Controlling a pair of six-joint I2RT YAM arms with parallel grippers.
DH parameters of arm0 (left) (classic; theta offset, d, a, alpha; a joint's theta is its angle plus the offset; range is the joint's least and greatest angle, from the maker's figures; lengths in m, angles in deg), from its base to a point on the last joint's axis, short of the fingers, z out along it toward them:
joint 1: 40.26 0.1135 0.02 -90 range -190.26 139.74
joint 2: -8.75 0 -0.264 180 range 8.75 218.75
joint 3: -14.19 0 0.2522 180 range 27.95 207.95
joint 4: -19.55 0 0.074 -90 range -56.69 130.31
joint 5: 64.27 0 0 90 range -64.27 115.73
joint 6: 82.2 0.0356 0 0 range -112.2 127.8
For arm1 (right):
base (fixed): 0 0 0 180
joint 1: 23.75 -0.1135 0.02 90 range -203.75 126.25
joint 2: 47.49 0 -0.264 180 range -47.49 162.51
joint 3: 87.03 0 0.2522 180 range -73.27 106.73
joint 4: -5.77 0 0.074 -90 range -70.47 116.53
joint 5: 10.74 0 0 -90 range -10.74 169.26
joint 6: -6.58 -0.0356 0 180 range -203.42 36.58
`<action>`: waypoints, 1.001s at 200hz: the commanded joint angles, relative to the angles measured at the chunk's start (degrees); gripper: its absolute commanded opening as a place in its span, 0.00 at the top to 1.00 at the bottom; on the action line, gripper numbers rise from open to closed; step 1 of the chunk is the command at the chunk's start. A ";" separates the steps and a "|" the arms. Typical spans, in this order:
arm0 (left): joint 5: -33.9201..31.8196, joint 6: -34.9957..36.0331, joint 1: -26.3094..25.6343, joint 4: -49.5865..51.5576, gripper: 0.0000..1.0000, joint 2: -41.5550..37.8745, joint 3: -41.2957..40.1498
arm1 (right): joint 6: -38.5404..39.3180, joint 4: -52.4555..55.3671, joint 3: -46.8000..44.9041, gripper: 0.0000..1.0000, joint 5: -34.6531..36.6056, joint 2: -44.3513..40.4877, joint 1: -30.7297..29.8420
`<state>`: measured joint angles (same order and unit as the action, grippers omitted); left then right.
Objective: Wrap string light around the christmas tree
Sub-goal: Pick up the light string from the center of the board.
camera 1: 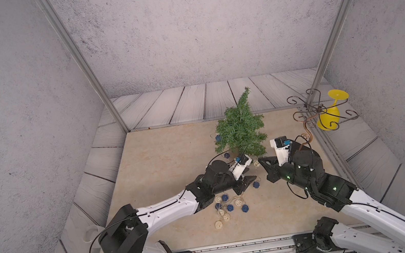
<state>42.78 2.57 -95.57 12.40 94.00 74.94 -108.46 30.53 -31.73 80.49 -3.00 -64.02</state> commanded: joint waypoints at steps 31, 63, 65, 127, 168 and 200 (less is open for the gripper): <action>-2.91 -3.22 -0.17 -7.43 0.31 7.53 2.49 | -0.54 -0.99 0.56 0.99 -1.32 0.08 0.18; 0.77 -4.80 -0.41 -13.46 0.20 9.40 2.27 | -0.28 -1.11 -0.03 0.99 0.15 0.18 0.19; 0.78 -4.90 -0.43 -13.85 0.19 9.36 2.20 | -0.28 -1.15 -0.07 0.99 0.16 0.23 0.17; -6.17 -6.10 -0.37 -17.80 0.94 11.68 3.58 | -0.72 -1.49 -0.80 1.00 -0.09 -0.93 0.14; -5.69 -7.30 -0.44 -15.26 1.00 2.58 -2.63 | 0.28 -0.94 -1.80 0.92 0.73 -1.88 0.19; -5.45 -4.27 -0.35 1.96 1.00 -11.29 -3.83 | 1.94 -4.24 -4.52 0.53 0.44 -2.75 0.25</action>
<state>37.08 -3.82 -95.79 4.12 91.70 71.05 -108.28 28.85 -34.14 80.32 -4.03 -64.00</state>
